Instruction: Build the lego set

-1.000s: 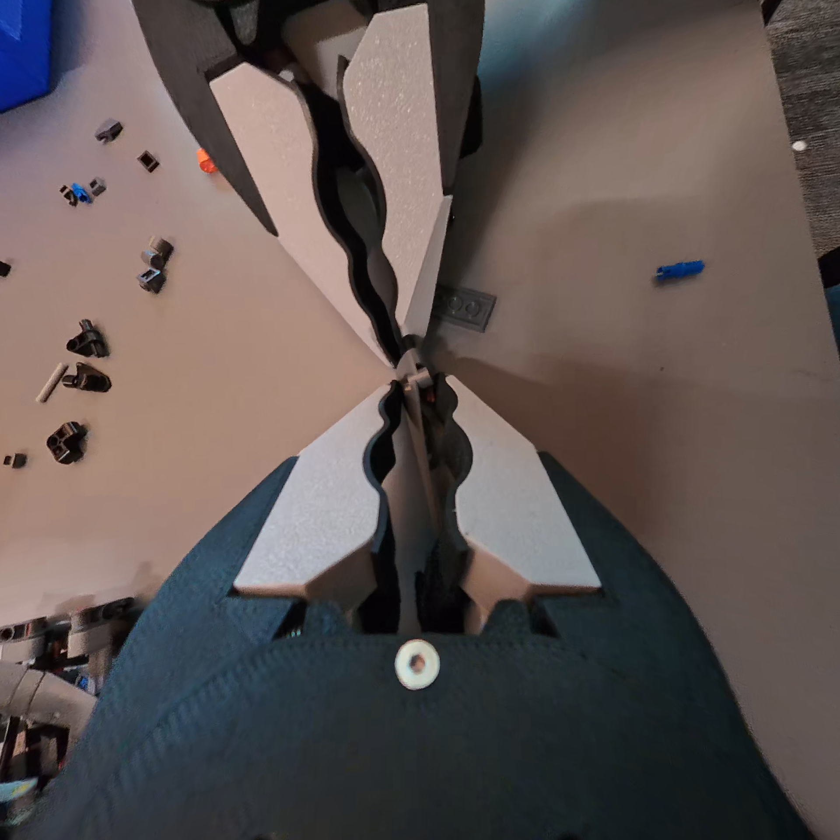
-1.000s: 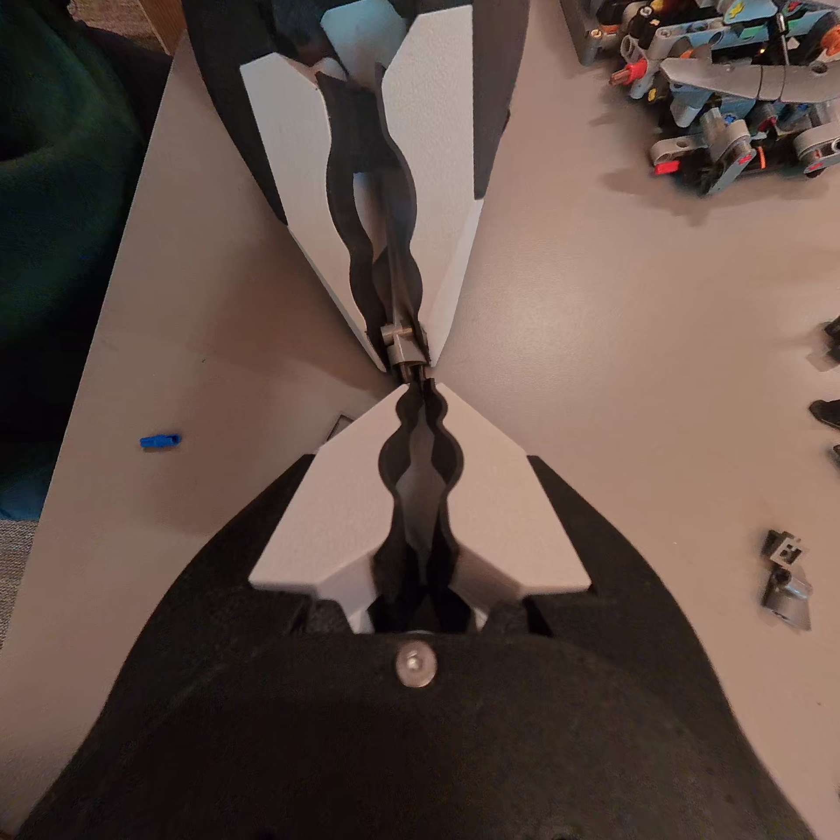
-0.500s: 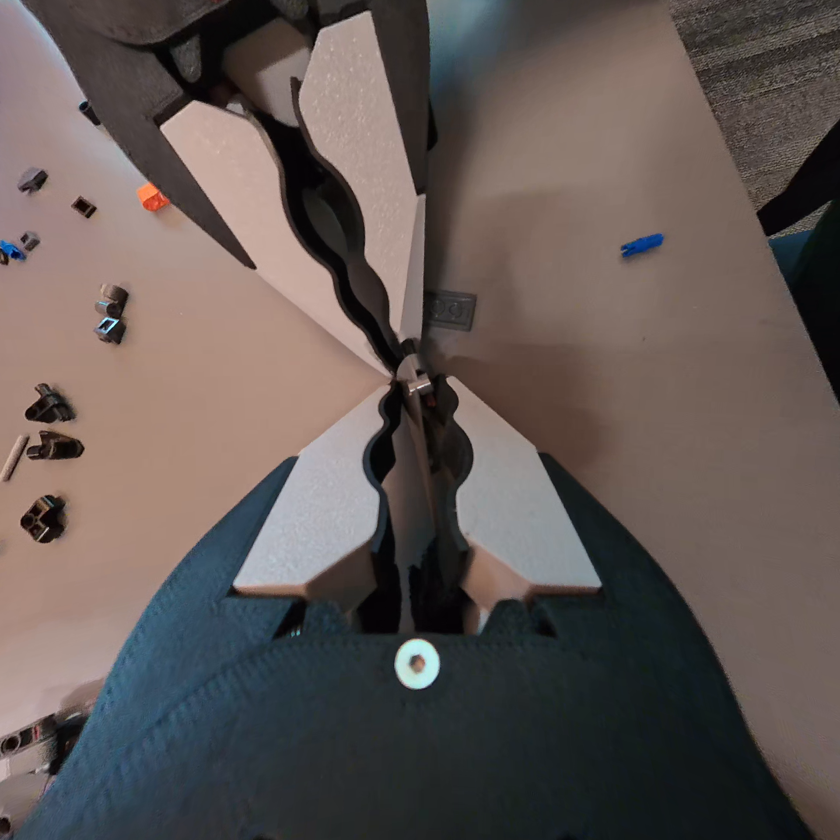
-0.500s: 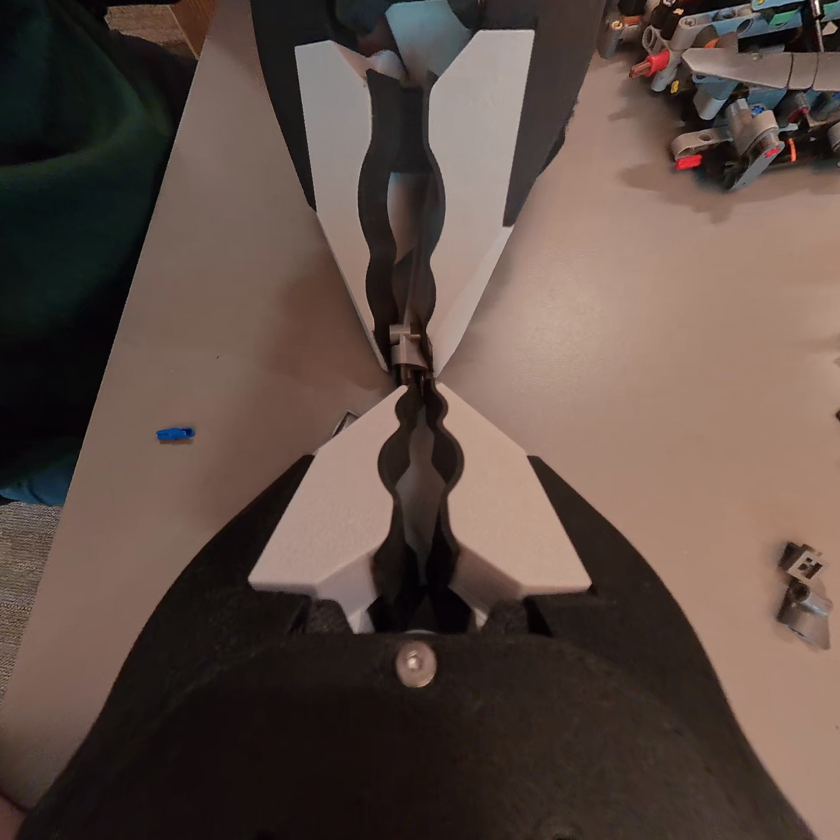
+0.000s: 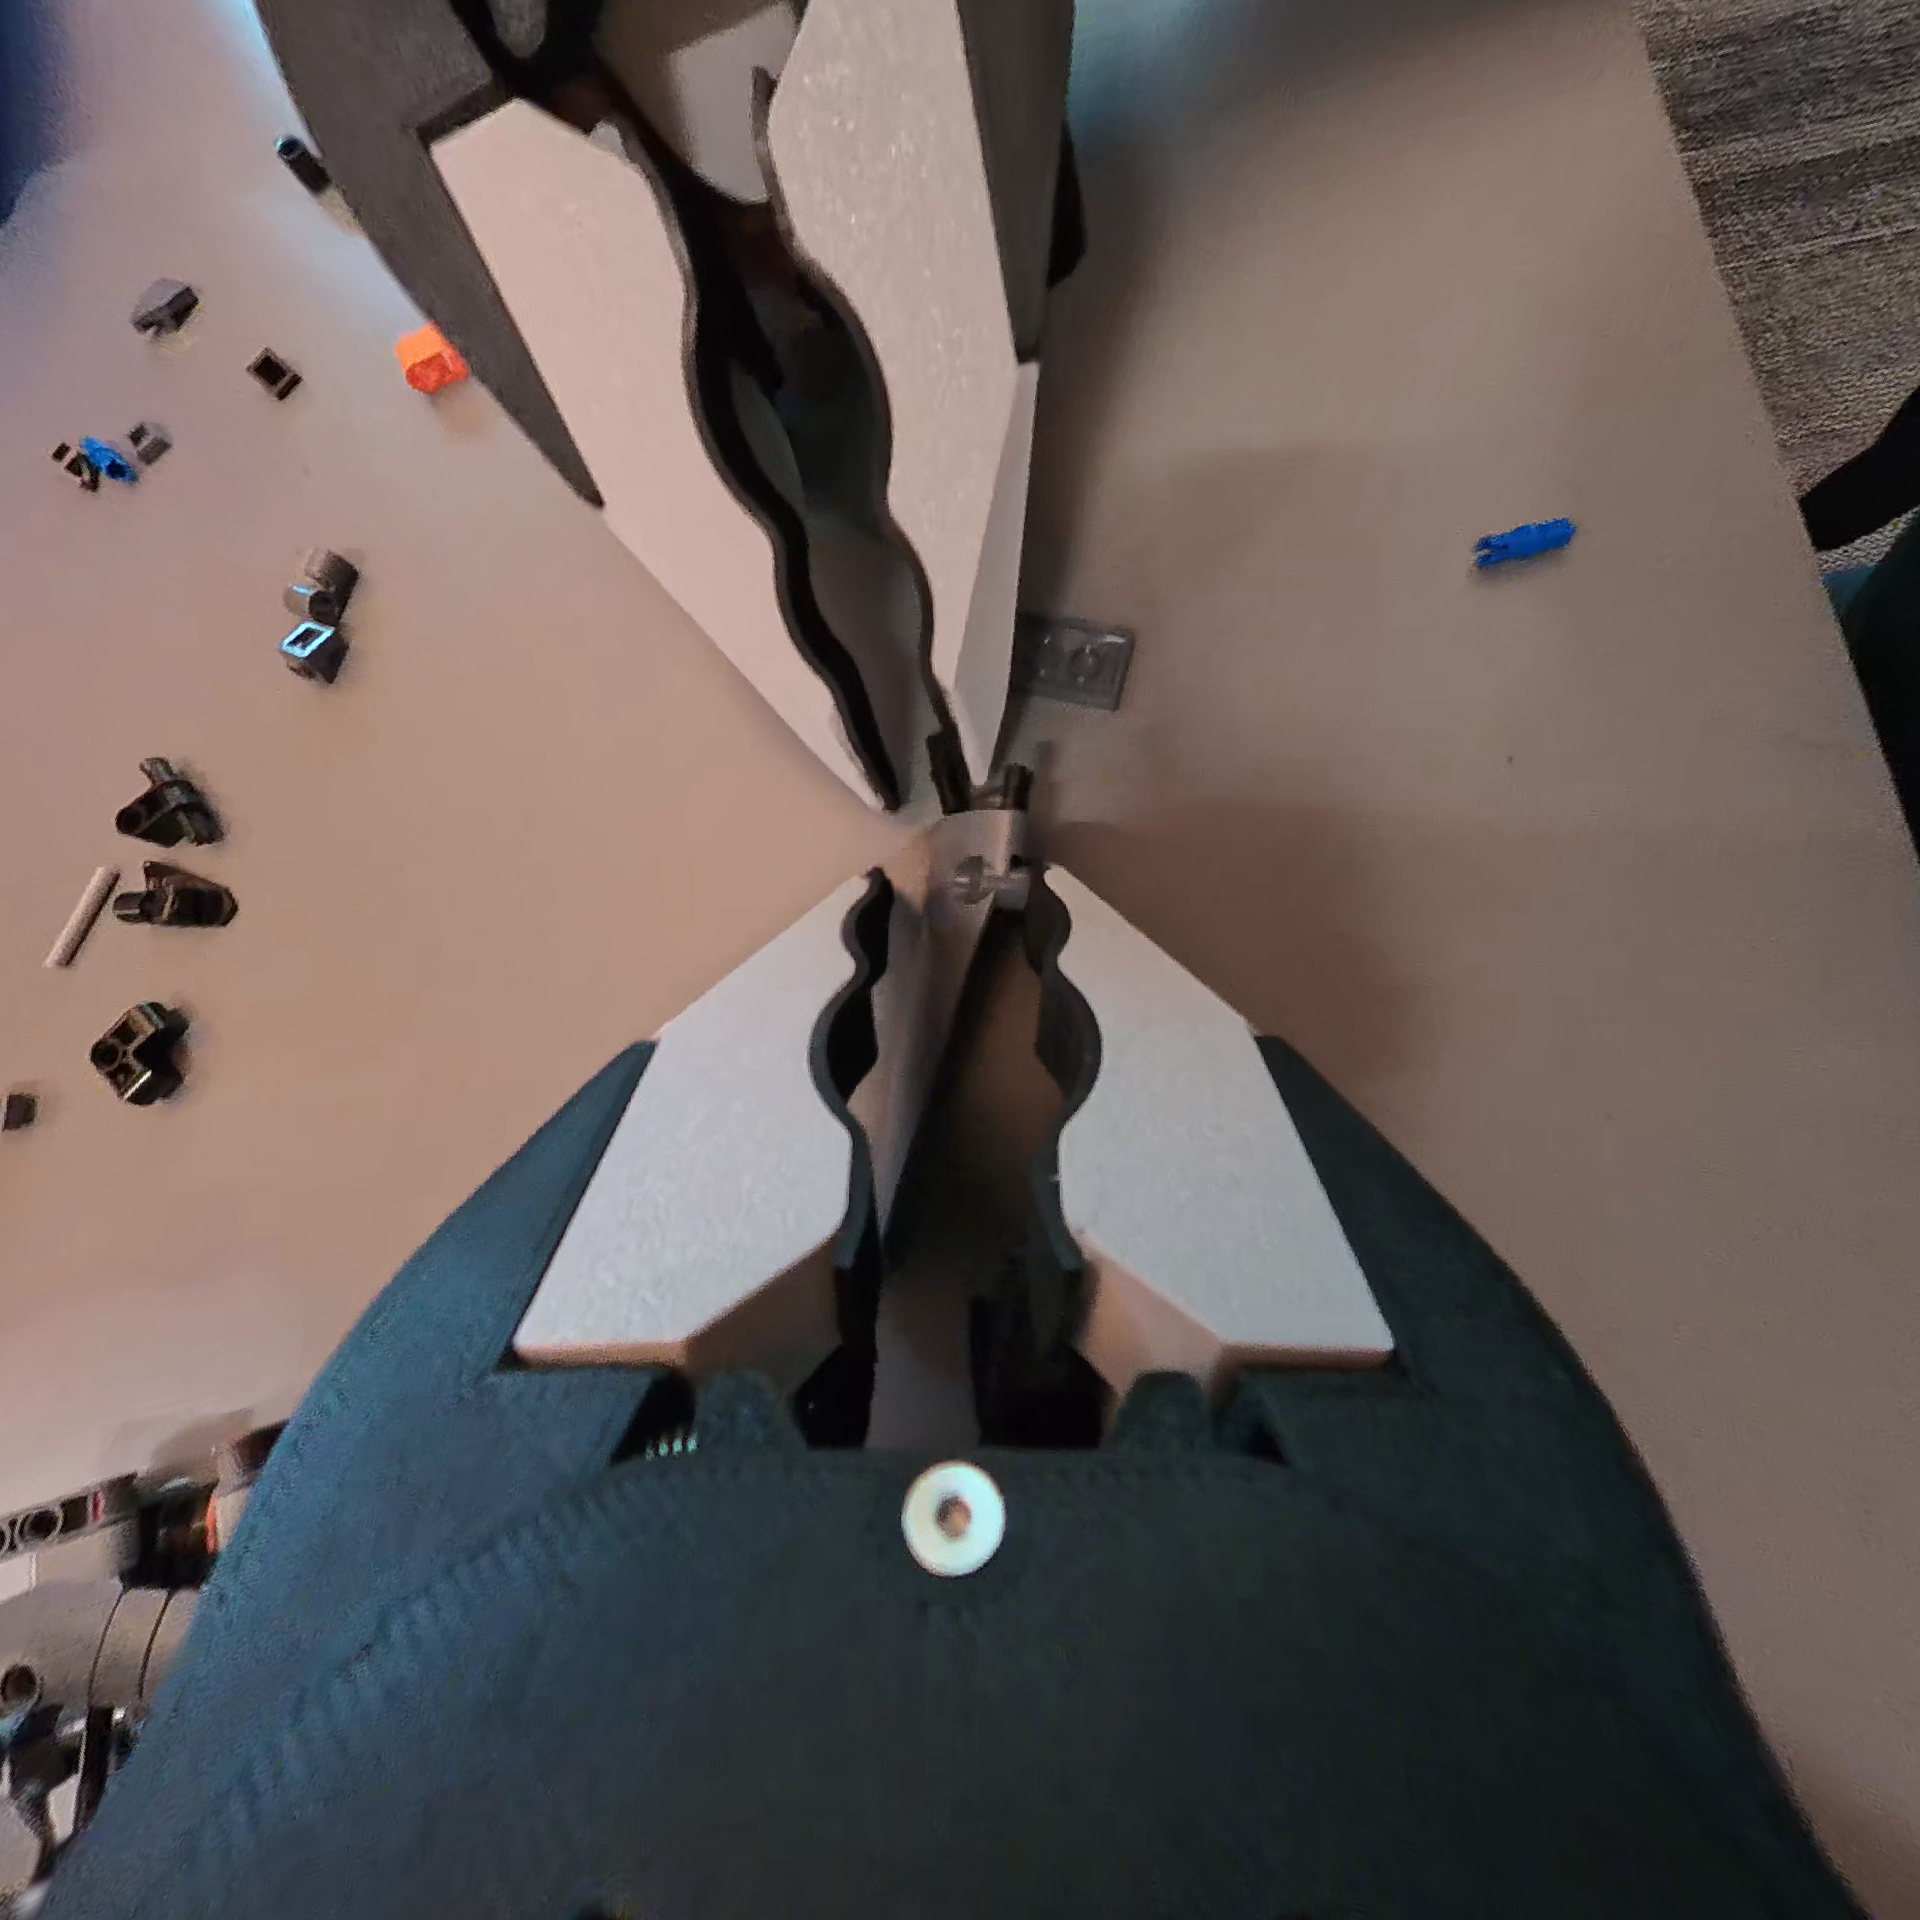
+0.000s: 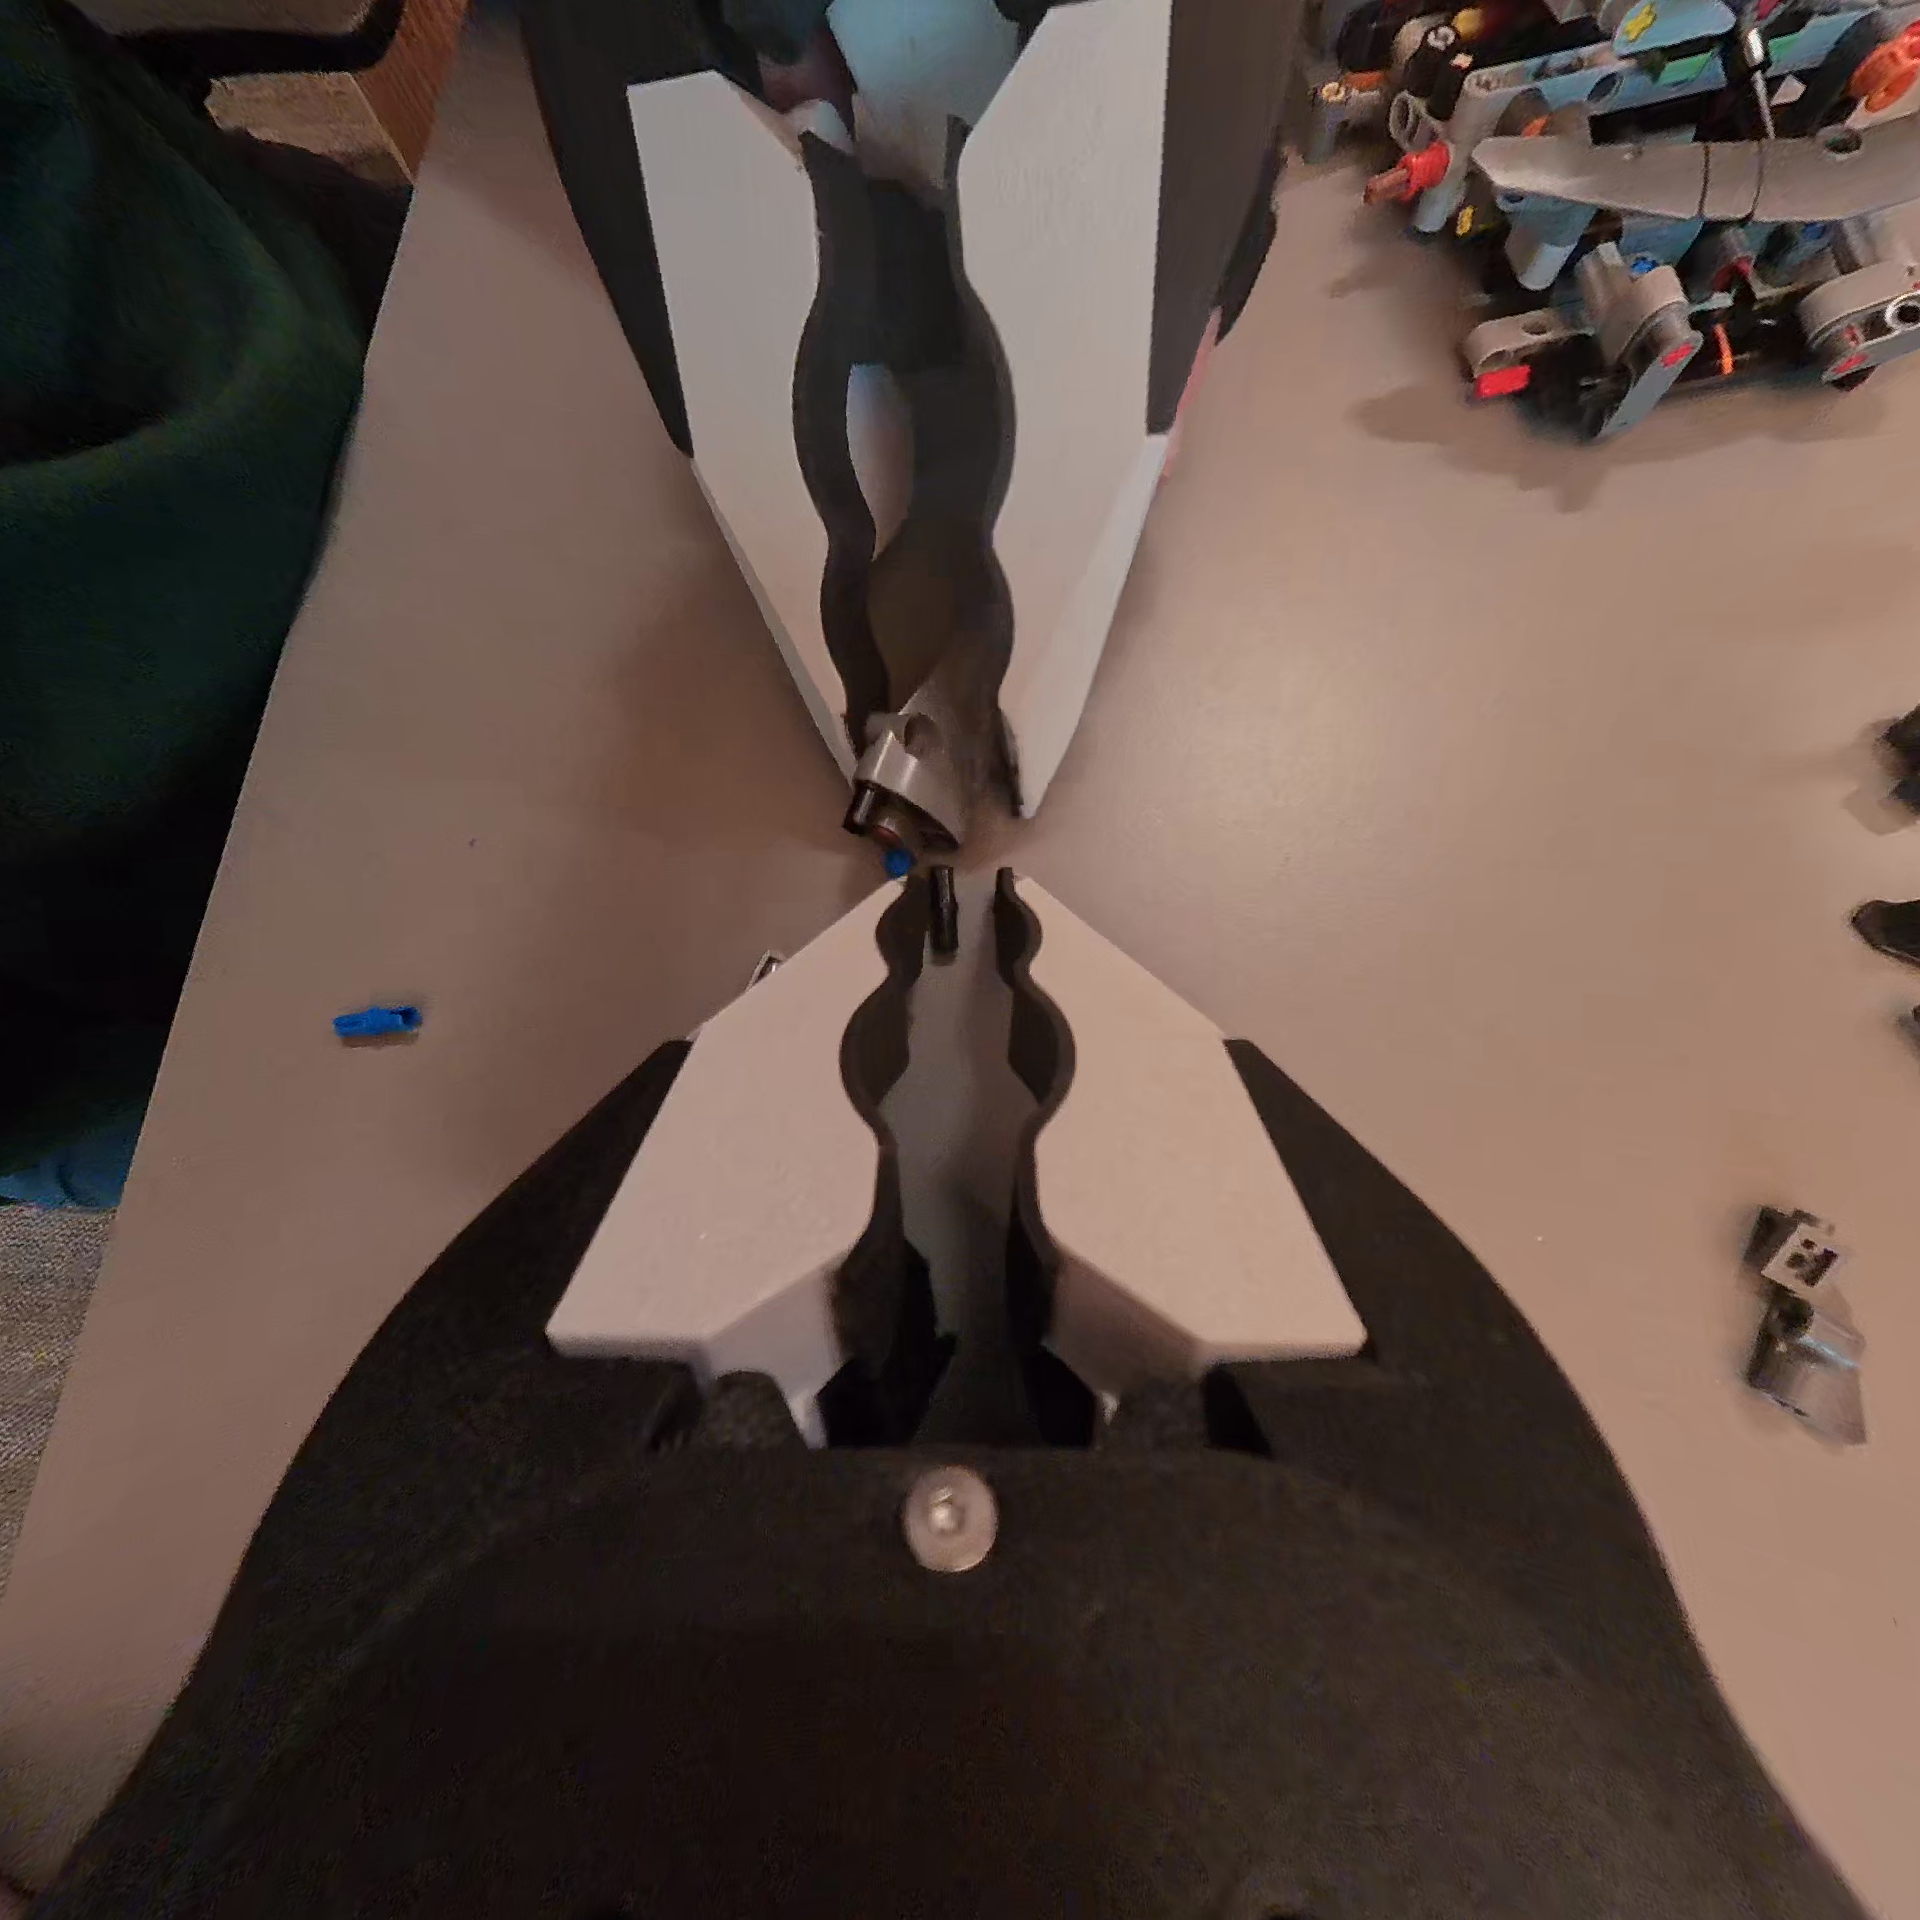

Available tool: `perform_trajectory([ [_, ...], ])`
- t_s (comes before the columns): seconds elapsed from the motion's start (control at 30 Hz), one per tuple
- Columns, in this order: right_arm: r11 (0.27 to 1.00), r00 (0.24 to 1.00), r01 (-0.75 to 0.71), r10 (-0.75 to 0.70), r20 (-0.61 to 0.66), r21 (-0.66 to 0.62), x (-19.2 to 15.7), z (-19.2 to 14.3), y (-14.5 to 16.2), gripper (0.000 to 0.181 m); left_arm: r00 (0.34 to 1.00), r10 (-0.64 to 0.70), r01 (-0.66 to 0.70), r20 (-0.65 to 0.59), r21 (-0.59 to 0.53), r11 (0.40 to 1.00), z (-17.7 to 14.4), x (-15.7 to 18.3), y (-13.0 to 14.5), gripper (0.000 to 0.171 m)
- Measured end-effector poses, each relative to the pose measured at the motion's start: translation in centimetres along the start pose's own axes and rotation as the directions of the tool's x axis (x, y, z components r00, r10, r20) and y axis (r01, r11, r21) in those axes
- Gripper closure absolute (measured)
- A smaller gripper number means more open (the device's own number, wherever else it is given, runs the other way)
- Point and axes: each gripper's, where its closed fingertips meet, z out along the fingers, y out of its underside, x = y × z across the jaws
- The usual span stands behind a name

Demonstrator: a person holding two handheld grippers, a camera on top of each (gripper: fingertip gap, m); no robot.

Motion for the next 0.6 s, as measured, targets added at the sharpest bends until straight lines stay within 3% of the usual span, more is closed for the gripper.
perform_trajectory([
  [0.33,0.999,0.999,0.041,-0.041,-0.007,-0.022,-0.4,-0.6,0.9,0.168,1.000,0.012,-0.012,-0.019,-0.005,1.000,-0.2,0.2,0.3,0.155],
  [0.47,0.997,0.997,0.074,-0.074,0.017,-0.030,-1.0,-0.1,0.5,0.181,0.999,-0.006,0.006,-0.033,0.007,1.000,-0.2,0.1,0.5,0.161],
  [0.6,0.995,0.996,0.092,-0.092,0.005,-0.044,-1.2,0.0,0.5,0.181,1.000,0.011,-0.011,-0.022,-0.020,1.000,-0.6,0.3,0.9,0.161],
])
